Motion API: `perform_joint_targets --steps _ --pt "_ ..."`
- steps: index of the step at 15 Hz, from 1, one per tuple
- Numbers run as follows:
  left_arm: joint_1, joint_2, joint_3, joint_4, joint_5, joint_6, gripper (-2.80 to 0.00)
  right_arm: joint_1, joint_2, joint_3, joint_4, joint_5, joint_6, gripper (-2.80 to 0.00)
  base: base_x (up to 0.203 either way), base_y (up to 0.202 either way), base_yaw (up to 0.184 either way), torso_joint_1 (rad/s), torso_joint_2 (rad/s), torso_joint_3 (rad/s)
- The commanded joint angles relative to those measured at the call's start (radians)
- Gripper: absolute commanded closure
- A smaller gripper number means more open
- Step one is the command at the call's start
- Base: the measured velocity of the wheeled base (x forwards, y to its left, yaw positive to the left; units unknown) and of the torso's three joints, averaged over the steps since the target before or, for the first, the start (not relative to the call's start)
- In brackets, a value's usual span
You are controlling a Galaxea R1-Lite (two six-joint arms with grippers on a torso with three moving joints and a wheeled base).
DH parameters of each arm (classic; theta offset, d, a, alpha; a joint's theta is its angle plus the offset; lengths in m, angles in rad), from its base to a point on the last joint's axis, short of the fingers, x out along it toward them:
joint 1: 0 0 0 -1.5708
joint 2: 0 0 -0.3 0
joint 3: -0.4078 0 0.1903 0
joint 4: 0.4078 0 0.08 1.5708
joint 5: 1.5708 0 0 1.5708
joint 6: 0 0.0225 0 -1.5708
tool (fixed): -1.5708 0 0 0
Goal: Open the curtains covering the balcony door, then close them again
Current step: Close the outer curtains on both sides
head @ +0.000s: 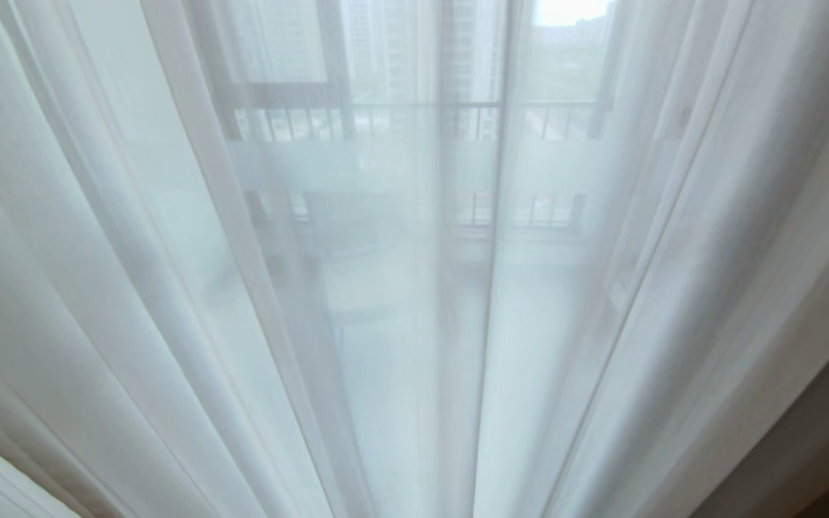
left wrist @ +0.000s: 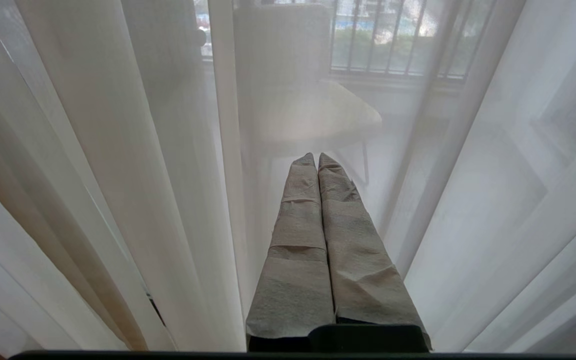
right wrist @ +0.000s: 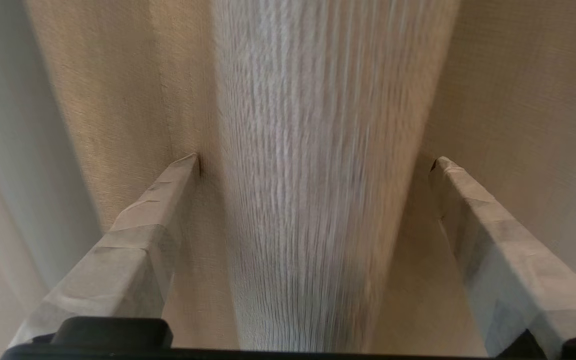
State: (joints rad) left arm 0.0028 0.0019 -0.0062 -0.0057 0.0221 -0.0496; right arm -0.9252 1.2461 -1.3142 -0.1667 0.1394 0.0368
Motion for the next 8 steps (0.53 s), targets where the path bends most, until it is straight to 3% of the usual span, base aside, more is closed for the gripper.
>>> perform_joint_targets --steps 1,2,5,8 --pt "0.000 0.000 0.000 0.000 0.001 -0.001 0.00 0.008 0.047 -0.031 -0.002 0.028 0.025 -2.49 0.000 0.000 0.000 0.000 0.00 0.000" --pt "0.000 0.000 0.000 0.000 0.001 -0.001 0.00 0.011 0.049 -0.032 -0.002 0.041 0.037 0.00 0.000 0.000 0.000 0.000 0.00 0.000" --pt "0.000 0.000 0.000 0.000 0.001 -0.001 0.00 0.014 0.052 -0.033 -0.002 0.104 0.038 0.00 0.000 0.000 0.000 0.000 0.00 0.000" --pt "0.000 0.000 0.000 0.000 0.001 -0.001 0.00 0.084 0.047 -0.039 -0.002 0.113 0.040 0.00 0.000 0.000 0.000 0.000 0.00 0.000"
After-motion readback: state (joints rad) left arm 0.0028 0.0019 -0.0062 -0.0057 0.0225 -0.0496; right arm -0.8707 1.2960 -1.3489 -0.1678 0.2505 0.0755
